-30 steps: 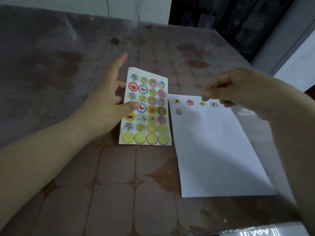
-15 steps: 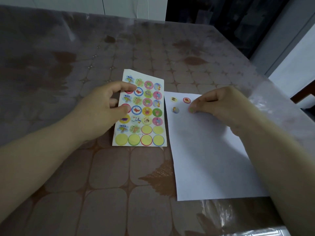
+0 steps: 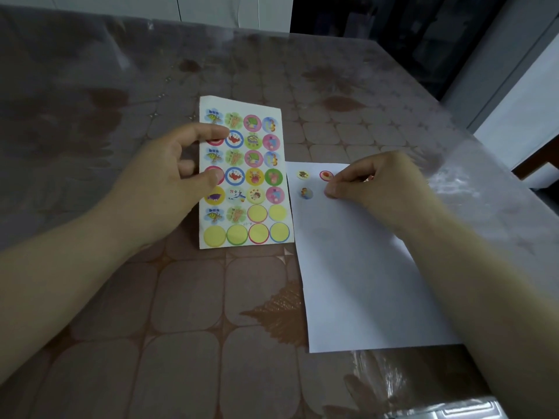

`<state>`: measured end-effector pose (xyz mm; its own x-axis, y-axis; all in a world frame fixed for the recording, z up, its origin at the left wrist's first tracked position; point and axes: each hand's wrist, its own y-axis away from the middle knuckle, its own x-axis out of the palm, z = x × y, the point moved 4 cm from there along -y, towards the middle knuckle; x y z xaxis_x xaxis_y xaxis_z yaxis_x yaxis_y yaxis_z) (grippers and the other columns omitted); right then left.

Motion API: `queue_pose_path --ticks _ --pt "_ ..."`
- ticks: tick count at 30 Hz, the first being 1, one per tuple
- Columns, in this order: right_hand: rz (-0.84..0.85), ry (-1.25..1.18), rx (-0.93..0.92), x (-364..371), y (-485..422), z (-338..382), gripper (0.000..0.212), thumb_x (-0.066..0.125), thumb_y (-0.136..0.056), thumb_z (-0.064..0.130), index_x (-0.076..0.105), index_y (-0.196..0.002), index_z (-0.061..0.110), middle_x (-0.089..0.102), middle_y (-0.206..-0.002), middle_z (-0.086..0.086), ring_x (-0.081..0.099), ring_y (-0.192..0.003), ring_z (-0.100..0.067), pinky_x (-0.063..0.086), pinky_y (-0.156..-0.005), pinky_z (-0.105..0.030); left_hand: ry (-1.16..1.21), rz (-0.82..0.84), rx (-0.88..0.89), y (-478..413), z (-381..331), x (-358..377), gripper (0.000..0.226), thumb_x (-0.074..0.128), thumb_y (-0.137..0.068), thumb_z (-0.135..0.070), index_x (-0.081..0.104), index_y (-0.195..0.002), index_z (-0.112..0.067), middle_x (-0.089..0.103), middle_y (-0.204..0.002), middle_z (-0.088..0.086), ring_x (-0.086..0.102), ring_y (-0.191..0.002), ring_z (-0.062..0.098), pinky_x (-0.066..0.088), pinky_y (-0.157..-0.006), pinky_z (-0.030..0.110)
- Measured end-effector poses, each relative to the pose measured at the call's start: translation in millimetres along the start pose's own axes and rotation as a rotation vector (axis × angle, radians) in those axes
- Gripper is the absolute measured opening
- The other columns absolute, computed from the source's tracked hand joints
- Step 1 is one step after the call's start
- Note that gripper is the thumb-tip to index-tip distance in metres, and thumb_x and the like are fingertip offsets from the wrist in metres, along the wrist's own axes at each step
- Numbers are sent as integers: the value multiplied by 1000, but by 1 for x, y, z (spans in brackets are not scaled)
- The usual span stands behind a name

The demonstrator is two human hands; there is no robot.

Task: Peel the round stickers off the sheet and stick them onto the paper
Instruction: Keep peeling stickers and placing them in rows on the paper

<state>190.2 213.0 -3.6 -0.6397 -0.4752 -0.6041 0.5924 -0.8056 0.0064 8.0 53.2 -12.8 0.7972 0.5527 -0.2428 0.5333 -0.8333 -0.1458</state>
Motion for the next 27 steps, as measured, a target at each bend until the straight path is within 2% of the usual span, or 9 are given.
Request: queue_pose_path --ticks 3,8,12,14,16,18,21,24,27 --pt "-14 -5 -20 -1 -1 0 7 78 -71 16 74 -76 17 68 -74 5 46 -53 0 33 -47 -7 13 2 15 1 -2 1 40 57 -89 -2 58 -103 -40 72 -98 -16 71 -86 10 59 -72 31" --pt "-63 141 19 1 -9 -6 34 76 -72 33 49 -90 19 49 -69 10 44 -61 -5 29 -50 -23 37 -36 39 2 -7 -1 43 57 -89 -1 58 -99 -43 69 -106 -11 71 -88 12 58 -77 38" --pt "-127 258 -170 5 -4 5 22 64 -83 33 48 -78 20 54 -60 15 49 -56 2 30 -45 -12 66 -24 64 2 -9 1 44 56 -89 2 57 -101 -40 64 -116 -9 70 -89 10 58 -76 32" --pt "-207 225 -390 8 5 23 15 62 -85 30 51 -82 20 48 -76 16 48 -63 8 33 -53 -11 73 3 97 3 -13 3 48 59 -86 4 55 -106 -40 62 -114 -13 70 -87 9 58 -74 29" --pt "-192 145 -556 15 12 40 17 63 -85 28 56 -97 19 44 -96 9 47 -85 2 39 -71 -11 75 33 123 4 -14 6 60 62 -83 5 49 -116 -43 61 -110 -12 69 -80 8 57 -72 27" --pt "-132 137 -599 22 15 48 28 63 -83 32 56 -109 23 44 -116 0 45 -108 -15 38 -90 -21 112 55 95 5 -14 8 75 61 -82 8 38 -124 -50 63 -103 -11 69 -75 10 57 -69 26" --pt "-73 186 -586 19 12 60 31 66 -83 27 54 -111 30 38 -129 -2 36 -122 -23 32 -98 -29 155 47 38 5 -12 9 88 60 -81 8 23 -136 -49 65 -98 -9 70 -74 13 57 -68 28" --pt "30 179 -486 15 3 68 28 67 -82 27 49 -100 38 47 -120 4 48 -109 -15 42 -87 -25 184 49 -34 4 -8 10 85 60 -79 8 21 -145 -29 67 -99 -8 70 -74 11 58 -70 30" --pt "128 -80 -373 20 -2 70 22 66 -84 18 51 -86 33 65 -97 3 62 -71 -3 42 -49 -13 152 93 -78 5 -7 11 73 62 -79 7 32 -141 -18 66 -115 4 70 -86 20 57 -77 40"
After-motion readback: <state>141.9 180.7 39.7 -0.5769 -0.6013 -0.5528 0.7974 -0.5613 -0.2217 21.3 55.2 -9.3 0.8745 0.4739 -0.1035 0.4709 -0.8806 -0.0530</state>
